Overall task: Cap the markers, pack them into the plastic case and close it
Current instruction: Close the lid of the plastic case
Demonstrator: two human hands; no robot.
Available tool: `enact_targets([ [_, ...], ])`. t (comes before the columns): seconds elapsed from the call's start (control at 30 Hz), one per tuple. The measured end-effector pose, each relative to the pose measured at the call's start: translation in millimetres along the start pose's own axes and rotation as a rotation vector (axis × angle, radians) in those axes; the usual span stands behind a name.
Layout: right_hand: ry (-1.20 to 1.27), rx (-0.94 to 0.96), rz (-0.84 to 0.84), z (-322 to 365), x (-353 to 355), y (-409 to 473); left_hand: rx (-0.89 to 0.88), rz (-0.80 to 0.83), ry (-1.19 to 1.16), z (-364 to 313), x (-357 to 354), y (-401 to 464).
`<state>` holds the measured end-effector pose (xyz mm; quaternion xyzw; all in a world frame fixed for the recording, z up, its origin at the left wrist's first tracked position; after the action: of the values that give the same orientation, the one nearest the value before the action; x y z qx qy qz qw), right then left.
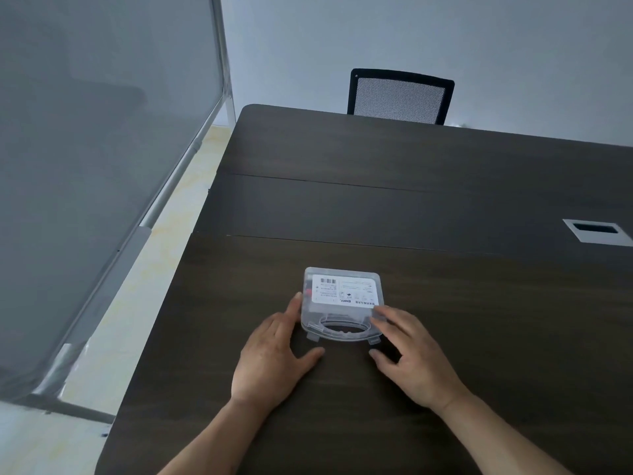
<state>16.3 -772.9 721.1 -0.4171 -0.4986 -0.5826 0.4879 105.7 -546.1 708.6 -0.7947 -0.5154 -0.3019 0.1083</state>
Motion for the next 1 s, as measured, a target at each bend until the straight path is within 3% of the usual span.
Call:
enact_targets([
  [0.27, -0.092, 0.066, -0.006, -7.1, -3.4, 4.8, -0.095, -0.008, 0.137, 10.9, -4.8, 1.0],
  [0.7, -0.029, 0.083, -0.032, -16.3, -2.2, 15.6, -0.145, -0.079, 0.096, 19.0, -10.5, 2.2],
  [1.0, 0.145, -0.005, 0.133, -17.0, 8.2, 20.0, -0.145, -0.079, 0.042, 16.9, -11.4, 4.4],
])
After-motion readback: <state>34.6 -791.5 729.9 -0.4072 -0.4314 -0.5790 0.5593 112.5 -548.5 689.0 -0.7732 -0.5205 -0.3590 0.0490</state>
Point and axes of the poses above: each hand's wrist, its own y-axis towards the middle knuckle, its own x-axis out of the back of the hand, z = x × y, the point moved 1 cm from there along y, towards the middle knuckle, and after that the axes turned 15 degrees about -y, right-handed, at the moved point
